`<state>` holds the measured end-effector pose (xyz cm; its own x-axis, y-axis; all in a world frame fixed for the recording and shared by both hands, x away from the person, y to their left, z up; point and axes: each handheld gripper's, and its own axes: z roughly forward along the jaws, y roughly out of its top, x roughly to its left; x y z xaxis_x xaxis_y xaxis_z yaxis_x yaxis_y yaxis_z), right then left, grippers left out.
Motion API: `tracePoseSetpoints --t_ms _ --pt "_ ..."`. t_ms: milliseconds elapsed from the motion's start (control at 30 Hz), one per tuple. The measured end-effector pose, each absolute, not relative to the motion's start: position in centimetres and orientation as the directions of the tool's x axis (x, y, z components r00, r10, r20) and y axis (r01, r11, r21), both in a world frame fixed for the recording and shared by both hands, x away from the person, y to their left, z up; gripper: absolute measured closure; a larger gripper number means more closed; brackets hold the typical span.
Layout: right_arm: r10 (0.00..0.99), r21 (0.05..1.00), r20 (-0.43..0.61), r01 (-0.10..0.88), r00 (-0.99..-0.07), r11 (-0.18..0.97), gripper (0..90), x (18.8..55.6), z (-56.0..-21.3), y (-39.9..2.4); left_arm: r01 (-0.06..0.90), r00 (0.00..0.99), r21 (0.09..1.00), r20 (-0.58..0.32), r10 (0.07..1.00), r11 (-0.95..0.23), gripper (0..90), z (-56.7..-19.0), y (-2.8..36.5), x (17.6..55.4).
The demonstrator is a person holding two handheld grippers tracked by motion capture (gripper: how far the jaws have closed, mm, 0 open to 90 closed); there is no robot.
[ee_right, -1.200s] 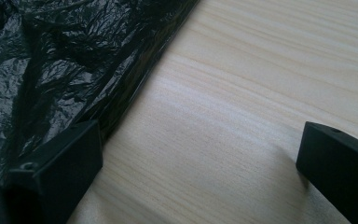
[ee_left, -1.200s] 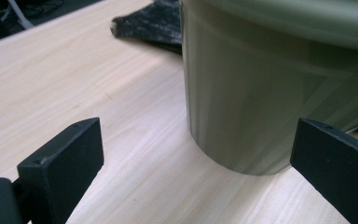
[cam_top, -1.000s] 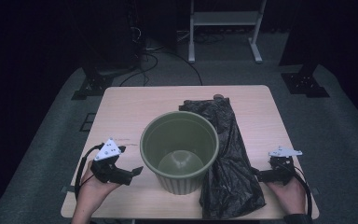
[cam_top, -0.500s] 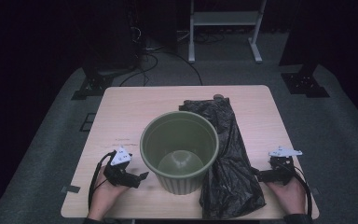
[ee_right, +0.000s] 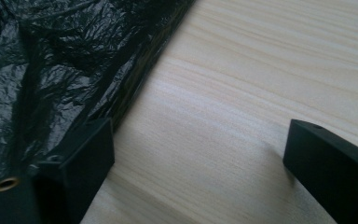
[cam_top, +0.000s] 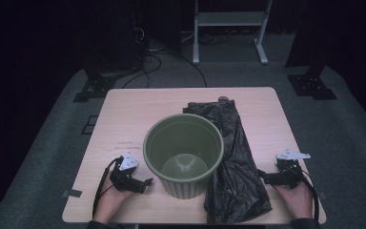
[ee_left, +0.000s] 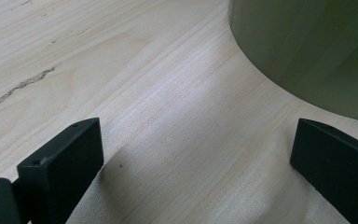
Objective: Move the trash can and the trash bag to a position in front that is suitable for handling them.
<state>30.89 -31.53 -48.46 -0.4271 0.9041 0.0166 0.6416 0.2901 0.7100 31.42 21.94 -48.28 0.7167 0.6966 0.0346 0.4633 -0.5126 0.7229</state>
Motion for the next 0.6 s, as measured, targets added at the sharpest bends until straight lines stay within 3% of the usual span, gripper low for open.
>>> tracePoseSetpoints --t_ms 367,600 --pt "0.868 0.779 0.072 0.571 -0.491 0.258 25.5 30.1 -47.0 -30.7 0.48 0.715 0.717 0.014 0.699 -0.505 1.4 -48.3 22.1 31.6" --pt "0.842 0.76 0.1 0.587 -0.53 0.279 31.8 30.3 -47.4 -30.0 0.48 0.715 0.717 0.014 0.699 -0.505 1.4 -48.3 22.1 31.6"
